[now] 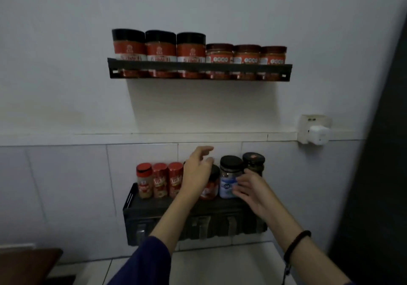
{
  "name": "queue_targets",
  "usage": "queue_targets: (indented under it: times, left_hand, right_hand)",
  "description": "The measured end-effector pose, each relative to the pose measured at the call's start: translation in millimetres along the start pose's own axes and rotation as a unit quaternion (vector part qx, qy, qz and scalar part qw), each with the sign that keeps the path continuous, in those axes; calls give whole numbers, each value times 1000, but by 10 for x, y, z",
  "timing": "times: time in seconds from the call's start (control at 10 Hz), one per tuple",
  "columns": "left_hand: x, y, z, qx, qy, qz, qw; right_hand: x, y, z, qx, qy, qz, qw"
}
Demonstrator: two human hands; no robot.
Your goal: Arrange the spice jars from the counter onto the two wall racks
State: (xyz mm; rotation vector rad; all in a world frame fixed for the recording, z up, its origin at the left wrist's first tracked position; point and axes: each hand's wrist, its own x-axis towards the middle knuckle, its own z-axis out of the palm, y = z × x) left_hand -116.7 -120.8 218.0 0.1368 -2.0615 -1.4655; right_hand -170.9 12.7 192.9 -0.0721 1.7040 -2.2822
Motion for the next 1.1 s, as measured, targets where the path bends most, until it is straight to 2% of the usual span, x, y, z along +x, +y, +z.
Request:
queue_targets:
  times: [0.1, 0.2, 0.3, 0.5, 0.6, 0.8, 1.1]
  left_hand:
    - [-116, -355, 24, -157, 36, -178, 971]
    - [-198, -473, -36, -234, 51, -258, 936]
    - [-221, -540, -146, -282, 69, -289, 912]
    - [-167, -743, -393, -358, 163, -298, 870]
    - [-215, -724, -492, -390, 174, -300, 853]
    - [-223, -738, -656, -401, 172, -305, 847]
    - [-205, -777, -801, -463, 145, -326, 812]
  right_hand:
    - [97, 266, 10, 190, -26, 84, 978]
    - [144, 309, 56, 286, -26, 90, 954]
    - [135, 306, 74, 311, -9, 87, 946]
    - [9, 403, 293, 346, 0, 118, 931]
    - [-58, 424, 453, 371, 7, 115, 922]
    - [-52, 495, 466, 398, 23, 97, 912]
    - [-170, 553, 315, 341, 14, 96, 935]
